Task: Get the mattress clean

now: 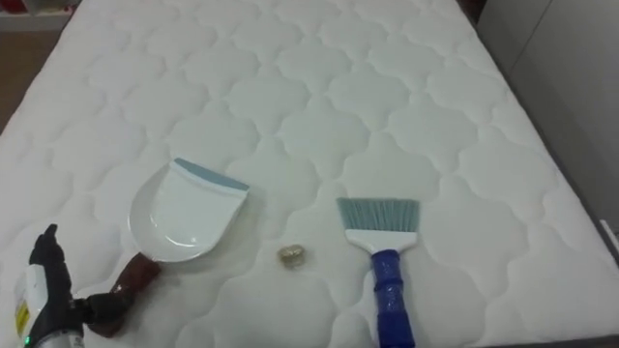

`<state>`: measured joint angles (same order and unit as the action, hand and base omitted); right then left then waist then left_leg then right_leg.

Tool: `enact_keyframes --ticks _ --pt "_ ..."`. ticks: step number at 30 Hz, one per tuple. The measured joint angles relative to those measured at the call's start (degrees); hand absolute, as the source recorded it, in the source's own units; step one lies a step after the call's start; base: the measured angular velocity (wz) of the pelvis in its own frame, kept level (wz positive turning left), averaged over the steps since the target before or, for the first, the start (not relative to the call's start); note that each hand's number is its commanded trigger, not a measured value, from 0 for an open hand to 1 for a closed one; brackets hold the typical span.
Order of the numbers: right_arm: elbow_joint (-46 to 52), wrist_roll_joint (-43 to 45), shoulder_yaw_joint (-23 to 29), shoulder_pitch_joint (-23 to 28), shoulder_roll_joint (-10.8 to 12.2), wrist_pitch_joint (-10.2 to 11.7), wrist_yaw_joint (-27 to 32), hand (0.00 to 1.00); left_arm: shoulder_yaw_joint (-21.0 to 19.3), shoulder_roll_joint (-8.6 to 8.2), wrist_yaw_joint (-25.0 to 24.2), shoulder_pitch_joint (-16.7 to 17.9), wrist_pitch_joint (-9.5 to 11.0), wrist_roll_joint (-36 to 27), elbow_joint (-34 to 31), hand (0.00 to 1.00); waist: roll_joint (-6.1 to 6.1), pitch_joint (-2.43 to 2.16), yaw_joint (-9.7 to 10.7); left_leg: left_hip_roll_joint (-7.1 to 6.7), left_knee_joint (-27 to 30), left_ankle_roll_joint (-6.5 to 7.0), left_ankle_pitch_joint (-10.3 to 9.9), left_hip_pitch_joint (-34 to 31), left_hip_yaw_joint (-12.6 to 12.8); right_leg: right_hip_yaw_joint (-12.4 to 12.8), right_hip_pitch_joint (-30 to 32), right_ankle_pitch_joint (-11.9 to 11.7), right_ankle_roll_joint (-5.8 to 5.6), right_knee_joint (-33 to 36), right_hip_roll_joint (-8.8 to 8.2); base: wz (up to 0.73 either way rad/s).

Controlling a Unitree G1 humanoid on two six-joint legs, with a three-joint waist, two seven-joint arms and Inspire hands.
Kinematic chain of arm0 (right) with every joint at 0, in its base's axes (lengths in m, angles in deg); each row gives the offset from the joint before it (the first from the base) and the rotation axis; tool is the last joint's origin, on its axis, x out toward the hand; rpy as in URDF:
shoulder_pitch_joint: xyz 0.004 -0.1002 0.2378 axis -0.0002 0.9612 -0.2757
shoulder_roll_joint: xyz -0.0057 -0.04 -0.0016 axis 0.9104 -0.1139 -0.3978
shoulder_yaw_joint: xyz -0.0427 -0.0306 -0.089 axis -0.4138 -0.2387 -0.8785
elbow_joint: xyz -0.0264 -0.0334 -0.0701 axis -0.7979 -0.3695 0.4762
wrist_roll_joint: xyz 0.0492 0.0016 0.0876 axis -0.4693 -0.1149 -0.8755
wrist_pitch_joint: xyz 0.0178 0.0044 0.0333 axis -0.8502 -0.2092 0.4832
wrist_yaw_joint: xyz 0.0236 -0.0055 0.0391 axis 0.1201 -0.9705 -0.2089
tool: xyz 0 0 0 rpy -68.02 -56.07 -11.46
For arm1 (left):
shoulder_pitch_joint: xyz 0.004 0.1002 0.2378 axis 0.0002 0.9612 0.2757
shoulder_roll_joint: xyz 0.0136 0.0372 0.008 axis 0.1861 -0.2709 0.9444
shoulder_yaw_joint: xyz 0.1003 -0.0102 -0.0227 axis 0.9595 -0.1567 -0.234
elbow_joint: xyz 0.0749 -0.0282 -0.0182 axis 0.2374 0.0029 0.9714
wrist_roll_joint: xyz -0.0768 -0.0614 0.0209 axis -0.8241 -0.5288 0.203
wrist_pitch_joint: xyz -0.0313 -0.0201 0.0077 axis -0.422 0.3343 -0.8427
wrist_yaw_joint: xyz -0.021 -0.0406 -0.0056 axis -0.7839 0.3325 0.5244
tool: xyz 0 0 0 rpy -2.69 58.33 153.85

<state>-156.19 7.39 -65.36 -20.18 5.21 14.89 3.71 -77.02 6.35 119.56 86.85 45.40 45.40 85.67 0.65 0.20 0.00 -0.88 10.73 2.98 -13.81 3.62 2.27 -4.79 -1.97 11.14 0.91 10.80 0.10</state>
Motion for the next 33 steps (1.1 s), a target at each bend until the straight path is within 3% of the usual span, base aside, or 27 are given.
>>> enact_keyframes --ticks 4,14,18,23,33 --pt "-0.3 0.3 -0.5 -0.4 -0.2 -0.1 -0.4 0.0 0.0 0.58 -1.5 -3.0 -0.5 0.0 4.3 0.0 -0.22 0.08 0.3 0.01 0.7 0.0 0.0 -1.8 -0.5 -0.1 1.2 -0.3 0.0 -0.1 0.01 0.01" --pt "-0.4 0.4 -0.6 -2.1 -1.0 -0.8 -0.2 0.0 0.1 0.93 -4.8 -6.7 -1.6 0.0 5.4 0.0 -0.19 0.09 1.8 0.09 1.1 -0.08 0.3 -5.8 -0.5 -0.6 5.0 -0.6 0.1 0.2 -0.01 0.01" --pt "-0.8 -1.1 -1.0 -4.0 -1.3 -0.6 0.5 0.0 0.3 0.99 -5.9 -10.8 -1.6 -0.2 8.5 0.0 -0.18 0.35 1.6 0.09 2.1 -0.08 0.3 -8.4 -0.5 -0.4 7.8 -0.7 0.12 1.3 -0.09 -0.03" --pt "-0.9 -2.9 -2.4 -4.3 -1.6 -0.4 1.6 0.0 1.5 1.41 -6.0 -13.3 -1.5 -4.2 12.3 0.0 -0.03 0.53 1.9 0.15 2.5 -0.09 0.3 -9.6 -0.1 -0.5 9.1 -0.7 0.12 1.8 -0.11 0.0" --pt "-1.7 -4.8 -5.3 -4.4 -2.3 0.2 2.9 0.0 2.2 5.15 -6.6 -19.7 -1.5 -8.0 20.8 0.0 0.14 0.74 2.9 0.1 3.1 -0.08 0.3 -13.1 -0.1 -0.5 12.4 -0.7 0.17 2.3 -0.24 0.0"
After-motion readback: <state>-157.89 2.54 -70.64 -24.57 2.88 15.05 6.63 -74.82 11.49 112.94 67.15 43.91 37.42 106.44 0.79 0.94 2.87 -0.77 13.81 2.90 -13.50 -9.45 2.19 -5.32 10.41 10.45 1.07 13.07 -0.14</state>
